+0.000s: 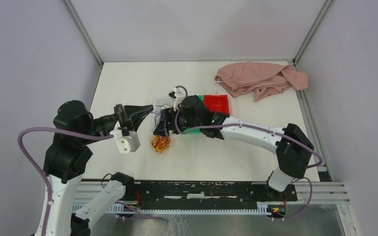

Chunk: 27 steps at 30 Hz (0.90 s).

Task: Untangle the cables
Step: Untie the cable.

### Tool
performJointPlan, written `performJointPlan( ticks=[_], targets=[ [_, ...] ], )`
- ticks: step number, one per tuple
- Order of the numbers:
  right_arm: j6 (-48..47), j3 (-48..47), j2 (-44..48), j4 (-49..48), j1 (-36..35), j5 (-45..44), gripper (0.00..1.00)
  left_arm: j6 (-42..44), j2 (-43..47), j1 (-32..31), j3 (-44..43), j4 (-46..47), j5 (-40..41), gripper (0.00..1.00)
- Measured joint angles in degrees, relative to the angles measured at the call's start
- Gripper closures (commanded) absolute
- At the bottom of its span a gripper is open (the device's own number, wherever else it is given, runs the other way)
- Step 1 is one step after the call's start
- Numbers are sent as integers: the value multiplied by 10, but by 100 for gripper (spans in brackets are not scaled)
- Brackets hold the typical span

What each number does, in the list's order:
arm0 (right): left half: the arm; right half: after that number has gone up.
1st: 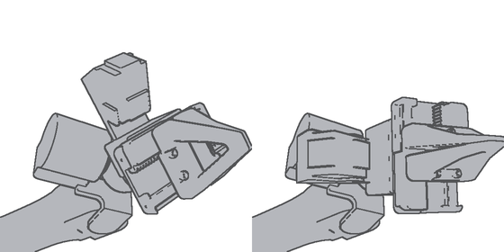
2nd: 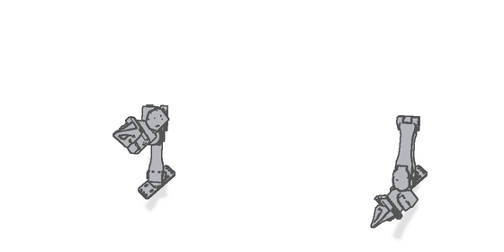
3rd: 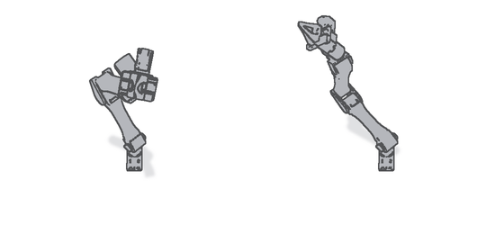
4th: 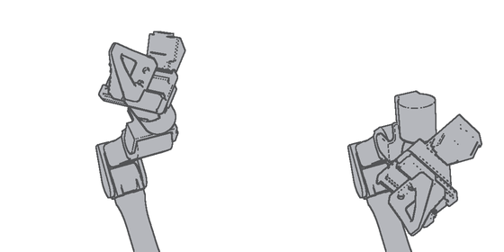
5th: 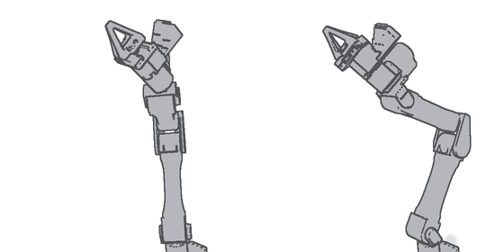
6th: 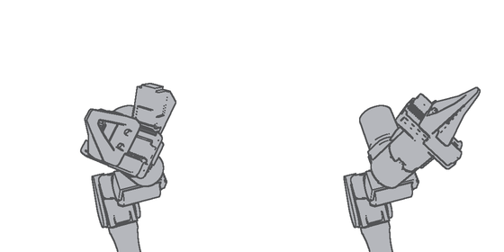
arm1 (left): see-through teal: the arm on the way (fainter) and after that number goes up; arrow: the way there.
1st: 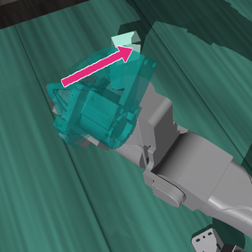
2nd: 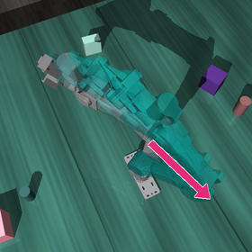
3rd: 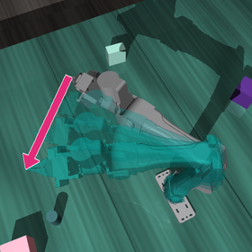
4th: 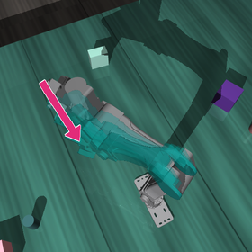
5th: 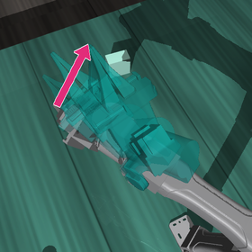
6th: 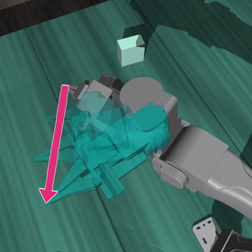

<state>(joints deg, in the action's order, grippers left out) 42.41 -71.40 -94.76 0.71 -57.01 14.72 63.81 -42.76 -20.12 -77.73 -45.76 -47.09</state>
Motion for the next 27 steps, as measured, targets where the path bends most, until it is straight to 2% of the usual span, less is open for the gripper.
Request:
performJointPlan(
  ticks=[11,15,22,27],
  targets=[
    [0,-4,-48,-11,-5,-13,16,-87,-35,0,-132,158,-9,97],
    [0,-4,-52,-16,-9,-13,16,-97,-37,0,-146,236,12,97],
    [-3,-4,-52,-20,-11,-13,16,-100,-60,0,-148,416,139,97],
    [-8,-1,-53,-19,-11,-16,17,-105,-95,0,-170,499,221,97]
  ],
)
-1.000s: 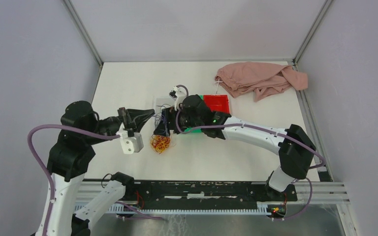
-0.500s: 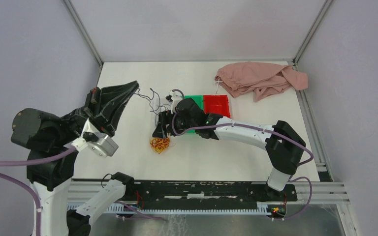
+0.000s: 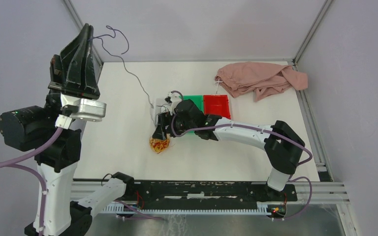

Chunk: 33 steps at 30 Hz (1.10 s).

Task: Untangle the cables
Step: Untie the cable, then adjust the bin at the center of the board.

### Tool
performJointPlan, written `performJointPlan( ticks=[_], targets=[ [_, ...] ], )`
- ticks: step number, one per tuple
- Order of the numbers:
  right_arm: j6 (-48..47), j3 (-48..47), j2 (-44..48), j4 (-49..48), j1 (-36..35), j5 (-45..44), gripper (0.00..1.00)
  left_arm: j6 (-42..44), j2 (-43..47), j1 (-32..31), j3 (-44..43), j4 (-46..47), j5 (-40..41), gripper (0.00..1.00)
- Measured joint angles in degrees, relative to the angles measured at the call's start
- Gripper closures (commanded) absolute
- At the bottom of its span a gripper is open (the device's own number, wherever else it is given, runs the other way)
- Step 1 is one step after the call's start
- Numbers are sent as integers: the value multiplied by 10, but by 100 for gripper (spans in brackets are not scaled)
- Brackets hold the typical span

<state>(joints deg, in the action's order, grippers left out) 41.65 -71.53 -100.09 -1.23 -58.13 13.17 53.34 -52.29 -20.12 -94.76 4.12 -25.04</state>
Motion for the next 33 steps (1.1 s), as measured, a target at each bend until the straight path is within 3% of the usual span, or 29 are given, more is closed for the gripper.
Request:
performJointPlan(
  ticks=[4,8,11,22,27,33],
  targets=[
    [-10,1,-12,7,0,-4,17,0,-17,0,-11,60,33,97],
    [-18,2,-31,23,0,-8,19,7,-62,0,-90,100,62,97],
    [-21,9,-38,27,0,-10,20,10,-90,0,-155,101,75,97],
    [-55,3,-36,69,0,-34,19,12,-112,0,-212,81,50,97],
    [-73,-22,-16,128,24,-72,27,11,-62,0,-120,20,19,97],
    [-97,-61,1,195,120,-124,38,11,-10,0,33,-37,-9,97]
  ],
)
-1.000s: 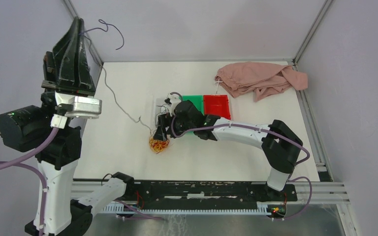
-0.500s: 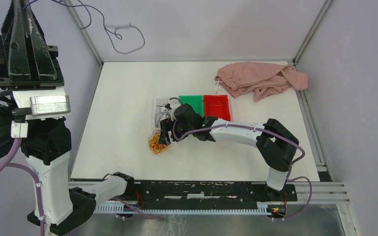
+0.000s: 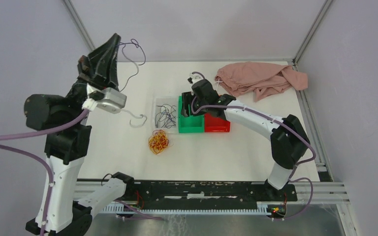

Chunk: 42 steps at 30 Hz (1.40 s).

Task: Untangle the cables
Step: Adjust the bin at the center of the board.

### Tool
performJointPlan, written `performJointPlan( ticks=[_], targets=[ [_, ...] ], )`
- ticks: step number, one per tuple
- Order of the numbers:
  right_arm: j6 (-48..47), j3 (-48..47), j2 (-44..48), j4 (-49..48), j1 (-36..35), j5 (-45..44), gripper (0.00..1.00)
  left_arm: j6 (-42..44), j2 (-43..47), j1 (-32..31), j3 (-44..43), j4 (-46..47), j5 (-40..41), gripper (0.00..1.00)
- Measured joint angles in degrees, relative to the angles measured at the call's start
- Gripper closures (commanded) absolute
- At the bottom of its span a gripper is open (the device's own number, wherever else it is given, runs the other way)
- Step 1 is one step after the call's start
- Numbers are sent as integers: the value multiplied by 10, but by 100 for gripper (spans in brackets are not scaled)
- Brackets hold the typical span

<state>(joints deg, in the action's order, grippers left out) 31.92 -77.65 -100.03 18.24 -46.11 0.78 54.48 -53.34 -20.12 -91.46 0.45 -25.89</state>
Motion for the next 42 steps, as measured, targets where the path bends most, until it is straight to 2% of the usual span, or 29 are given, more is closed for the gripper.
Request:
performJointPlan(
  ticks=[7,14,19,36,39,42],
  targets=[
    [-27,-100,-72,44,12,-29,44,0,-3,0,73,-30,0,97],
    [-12,-194,-194,69,8,-49,69,0,-9,0,92,-37,0,97],
    [-4,-249,-230,76,8,-80,83,0,-9,0,101,-37,-2,97],
    [61,-316,-286,45,22,-145,93,16,-6,0,150,-33,-2,97],
    [82,-335,-302,36,28,-155,90,19,-9,0,164,-31,-2,97],
    [89,-316,-297,10,31,-154,80,25,-15,0,176,-24,-1,97]
  ],
)
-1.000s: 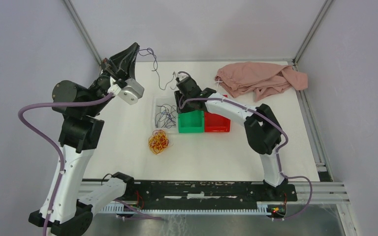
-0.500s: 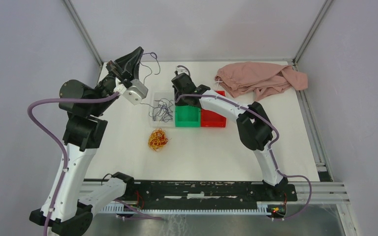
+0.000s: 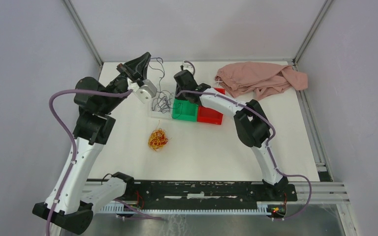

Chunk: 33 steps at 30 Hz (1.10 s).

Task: Untangle the cables
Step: Adjust the bin at the center of the board, then place the cable in the bin.

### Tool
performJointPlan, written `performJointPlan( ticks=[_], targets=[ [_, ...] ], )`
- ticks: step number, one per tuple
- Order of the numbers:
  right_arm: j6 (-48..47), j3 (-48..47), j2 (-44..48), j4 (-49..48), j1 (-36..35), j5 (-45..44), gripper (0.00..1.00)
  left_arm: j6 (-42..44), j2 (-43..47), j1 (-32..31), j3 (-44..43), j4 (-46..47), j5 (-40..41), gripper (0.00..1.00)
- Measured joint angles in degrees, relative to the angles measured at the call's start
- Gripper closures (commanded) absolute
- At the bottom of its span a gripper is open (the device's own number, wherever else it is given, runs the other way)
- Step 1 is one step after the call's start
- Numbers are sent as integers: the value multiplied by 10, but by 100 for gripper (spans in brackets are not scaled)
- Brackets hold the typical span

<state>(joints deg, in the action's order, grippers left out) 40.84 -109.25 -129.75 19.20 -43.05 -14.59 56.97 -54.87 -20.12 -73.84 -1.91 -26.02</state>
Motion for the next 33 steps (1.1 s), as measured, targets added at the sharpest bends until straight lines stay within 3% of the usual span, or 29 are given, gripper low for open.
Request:
performJointPlan(
  ticks=[4,8,15,25,33],
  targets=[
    [5,75,40,-48,3,4,58,9,-16,0,24,18,8,97],
    [10,152,92,-58,10,15,49,15,-45,0,47,50,40,97],
    [28,189,142,-66,26,37,34,14,-98,0,53,91,97,97],
    [52,247,199,-97,55,76,23,6,-115,0,105,123,110,97],
    [57,357,338,-139,83,79,20,-1,-155,0,167,130,120,97]
  ],
)
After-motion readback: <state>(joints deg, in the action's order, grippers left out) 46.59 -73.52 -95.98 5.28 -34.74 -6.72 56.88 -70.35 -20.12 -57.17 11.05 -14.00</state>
